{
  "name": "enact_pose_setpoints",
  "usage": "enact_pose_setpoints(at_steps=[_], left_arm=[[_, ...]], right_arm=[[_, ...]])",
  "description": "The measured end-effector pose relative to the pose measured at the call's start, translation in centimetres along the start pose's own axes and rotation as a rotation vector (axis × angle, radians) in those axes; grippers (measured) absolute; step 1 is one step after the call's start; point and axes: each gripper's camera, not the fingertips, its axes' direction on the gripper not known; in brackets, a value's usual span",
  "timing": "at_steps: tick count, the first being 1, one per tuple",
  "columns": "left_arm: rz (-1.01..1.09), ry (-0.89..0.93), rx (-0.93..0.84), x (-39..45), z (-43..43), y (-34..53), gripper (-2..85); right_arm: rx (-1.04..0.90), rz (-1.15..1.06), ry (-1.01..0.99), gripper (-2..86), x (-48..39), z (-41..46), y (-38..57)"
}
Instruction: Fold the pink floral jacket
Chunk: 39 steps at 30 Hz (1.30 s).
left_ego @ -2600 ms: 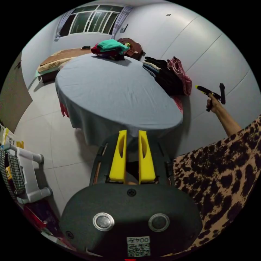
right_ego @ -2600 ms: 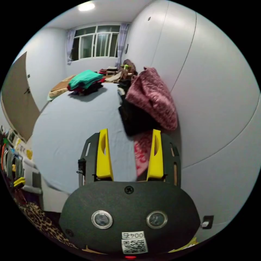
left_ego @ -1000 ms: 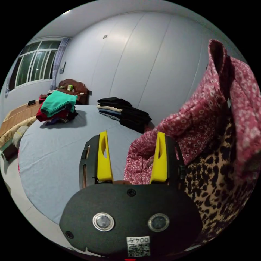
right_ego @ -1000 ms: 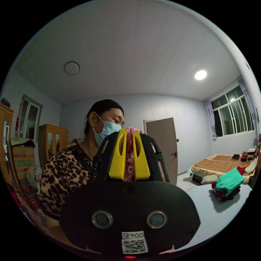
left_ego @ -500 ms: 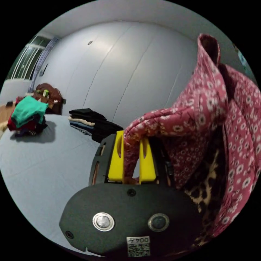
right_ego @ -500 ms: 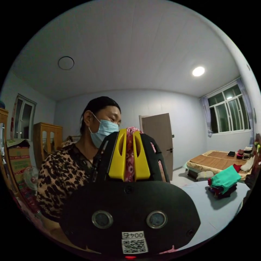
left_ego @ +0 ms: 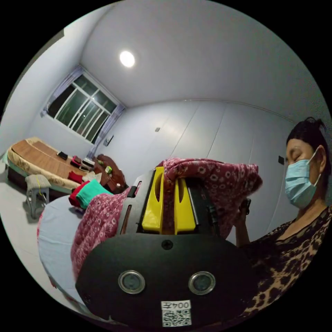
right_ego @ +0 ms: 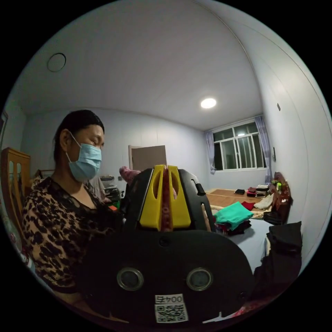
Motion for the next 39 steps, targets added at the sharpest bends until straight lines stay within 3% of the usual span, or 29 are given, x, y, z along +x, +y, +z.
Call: enact_pose_setpoints(at_steps=[3, 5, 7, 11, 13, 17, 20, 25, 29, 32, 34, 39], left_arm=[[0.058, -0.080, 0.018, 3.1, -2.0, -1.4, -0.3], [0.074, -0.084, 0.040, 4.3, -2.4, -1.7, -0.3], [0.074, -0.120, 0.063, 5.2, -2.2, -1.8, -0.4], [0.066, -0.205, 0.072, 5.4, -1.5, -1.6, -0.4], [0.050, -0.272, 0.101, 5.4, -1.4, -1.5, -0.5], [0.087, -0.394, 0.144, 6.7, -0.8, -1.6, -0.5], [0.146, -0.445, 0.150, 8.2, 0.5, -1.8, -0.4], [0.156, -0.496, 0.151, 9.6, 2.8, -1.5, -0.4], [0.118, -0.477, 0.122, 9.5, 4.1, -1.0, -0.4], [0.120, -0.471, 0.108, 9.8, 4.8, -0.4, -0.4], [0.134, -0.498, 0.104, 9.9, 4.7, -0.2, -0.4], [0.135, -0.507, 0.147, 10.2, 0.9, -1.1, -0.3]], right_arm=[[0.268, 0.020, -0.202, -0.3, 1.1, -2.9, 0.1], [0.262, -0.008, -0.073, -0.6, 0.8, -3.5, -0.5], [0.121, -0.001, 0.068, -0.5, 1.7, -2.0, -0.6], [-0.198, 0.168, 0.130, 1.5, 6.0, 3.6, 3.4], [-0.380, 0.312, 0.050, 11.1, 9.2, 7.5, 8.9], [-0.423, 0.487, -0.003, 17.6, 11.7, 11.1, 18.5], [-0.562, 0.464, 0.075, 21.9, 11.3, 14.6, 24.9], [-0.717, 0.368, 0.011, 25.2, 9.3, 17.7, 31.4], [-0.700, 0.272, 0.110, 22.8, 8.6, 18.3, 32.9], [-0.619, 0.250, 0.241, 13.2, 9.4, 19.1, 32.9], [-0.578, 0.379, 0.240, 5.8, 12.0, 18.3, 32.4], [-0.387, 0.375, 0.196, 4.3, 13.8, 12.1, 26.4]])
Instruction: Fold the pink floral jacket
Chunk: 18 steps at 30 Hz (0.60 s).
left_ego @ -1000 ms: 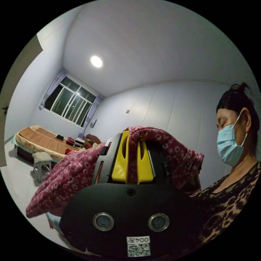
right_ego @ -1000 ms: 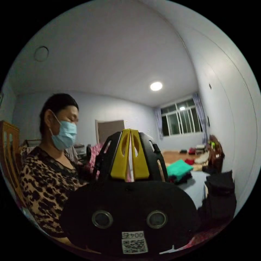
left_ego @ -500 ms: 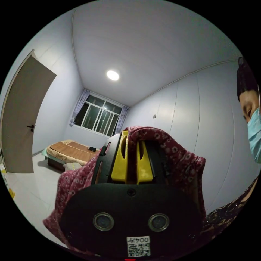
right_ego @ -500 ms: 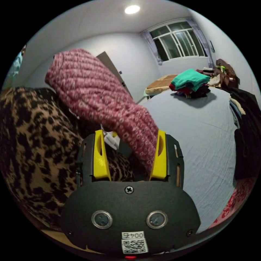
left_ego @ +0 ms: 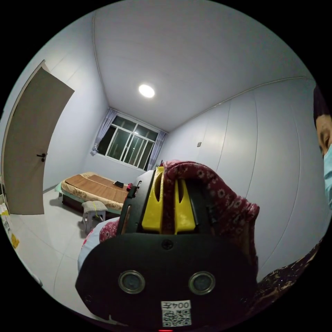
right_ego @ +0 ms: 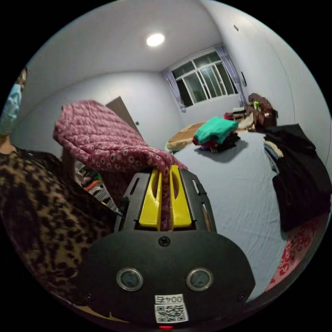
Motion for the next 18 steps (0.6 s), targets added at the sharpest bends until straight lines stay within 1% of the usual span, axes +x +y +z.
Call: enact_pose_setpoints(at_steps=[2, 4, 7, 11, 14, 16, 17, 18], left_arm=[[0.014, 0.019, 0.023, -0.2, -2.0, -1.0, -0.3], [0.061, 0.038, 0.040, 0.1, -4.2, -2.3, -0.3], [0.088, 0.086, 0.044, 0.1, -5.4, -4.1, -0.2], [0.157, 0.091, 0.018, 0.5, -3.2, -5.7, 0.2], [0.195, 0.114, -0.073, -0.6, 3.9, -5.8, 1.4], [0.250, 0.027, -0.242, -2.6, 13.7, -4.0, 3.6], [0.264, -0.006, -0.289, -3.4, 16.6, -3.0, 4.8], [0.253, -0.046, -0.408, -5.7, 22.5, -0.8, 7.2]], right_arm=[[0.106, -0.033, -0.100, 4.2, -0.7, -4.0, -1.7], [0.223, -0.142, -0.187, 4.1, -2.6, -9.1, -3.8], [0.312, -0.264, -0.202, 4.1, -5.2, -14.3, -6.2], [0.323, -0.293, -0.156, 4.0, -7.0, -17.1, -9.1], [0.268, -0.261, -0.048, 4.0, -6.1, -16.2, -11.8], [0.169, -0.160, 0.058, 4.5, -2.3, -13.3, -14.3], [0.140, -0.128, 0.086, 4.7, -0.9, -12.3, -14.9], [0.085, -0.068, 0.175, 5.2, 2.2, -10.0, -16.1]])
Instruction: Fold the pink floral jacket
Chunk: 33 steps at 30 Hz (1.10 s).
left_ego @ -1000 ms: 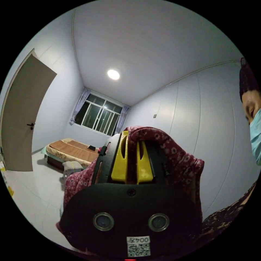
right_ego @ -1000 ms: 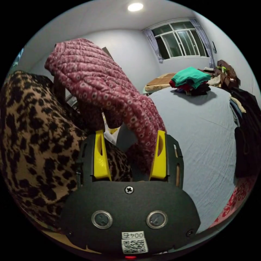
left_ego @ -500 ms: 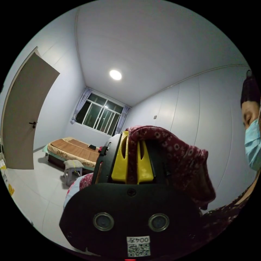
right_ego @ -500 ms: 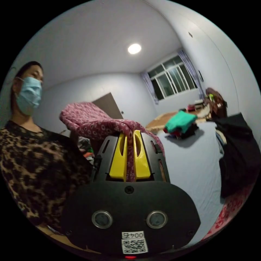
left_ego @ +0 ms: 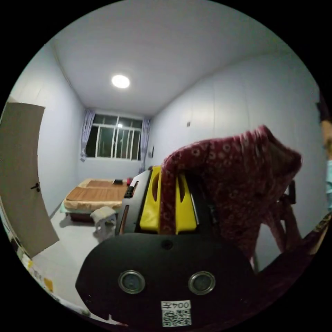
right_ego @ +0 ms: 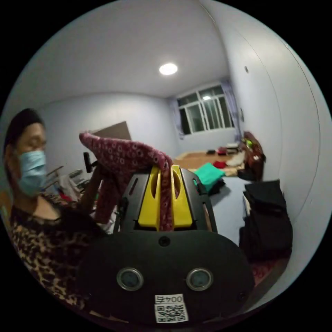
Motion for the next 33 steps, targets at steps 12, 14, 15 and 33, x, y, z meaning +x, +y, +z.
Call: enact_pose_setpoints(at_steps=[12, 14, 15, 33], left_arm=[[-0.150, -0.112, -0.472, -10.7, 15.5, 22.7, 16.5], [-0.213, -0.163, -0.542, -12.5, 14.5, 28.9, 16.5], [-0.294, -0.184, -0.598, -14.0, 13.6, 33.2, 16.6], [-1.175, -0.130, -0.376, -25.7, 8.3, 59.5, 6.3]], right_arm=[[-0.452, 0.255, 0.226, 10.4, 14.0, 15.8, 13.1], [-0.563, 0.316, 0.159, 10.5, 14.3, 17.8, 18.3], [-0.627, 0.376, 0.132, 11.0, 14.7, 19.0, 21.9], [-0.805, 0.636, 0.292, 11.9, 19.0, 21.0, 35.7]])
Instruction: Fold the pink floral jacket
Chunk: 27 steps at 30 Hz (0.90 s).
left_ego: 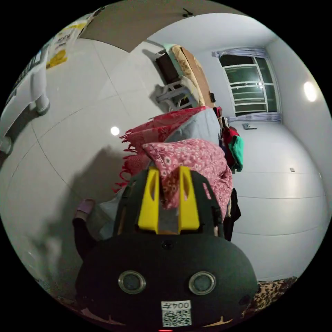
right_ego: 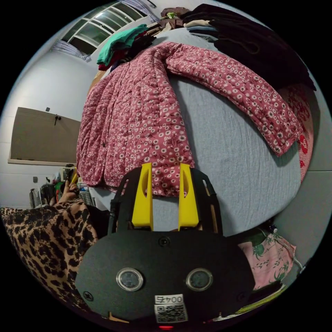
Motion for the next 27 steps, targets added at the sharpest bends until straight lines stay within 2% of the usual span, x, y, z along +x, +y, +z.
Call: enact_pose_setpoints(at_steps=[5, 6, 7, 9, 12, 16, 22, 27], left_arm=[[0.219, -0.059, 0.164, 4.1, -4.5, -8.8, 4.5], [0.262, -0.173, 0.138, 5.1, -5.0, -11.5, 4.7], [0.274, -0.210, 0.078, 5.2, -5.1, -13.6, 5.4], [0.265, -0.164, 0.018, 4.5, -5.3, -15.2, 6.6], [0.374, -0.036, -0.090, 4.1, -4.0, -12.3, 7.5], [0.450, 0.141, -0.344, 1.8, 1.9, -2.5, 10.2], [0.504, 0.114, -0.429, 0.2, 5.7, 4.6, 12.6], [0.585, 0.031, -0.468, 0.5, 6.7, 6.1, 12.4]], right_arm=[[-0.045, 0.015, 0.027, 10.3, 1.9, 1.2, -0.4], [-0.058, 0.018, 0.027, 10.0, 2.3, 1.4, -0.7], [-0.070, 0.018, 0.029, 9.9, 2.6, 1.5, -1.0], [-0.081, 0.004, 0.042, 9.9, 2.8, 1.6, -1.2], [-0.052, 0.002, 0.000, 10.7, 3.9, 1.2, -0.8], [0.129, 0.106, -0.168, 12.4, 7.7, -1.0, 1.6], [0.244, 0.286, -0.288, 14.8, 14.0, -1.9, 4.4], [0.227, 0.268, -0.351, 16.1, 15.7, -0.4, 5.3]])
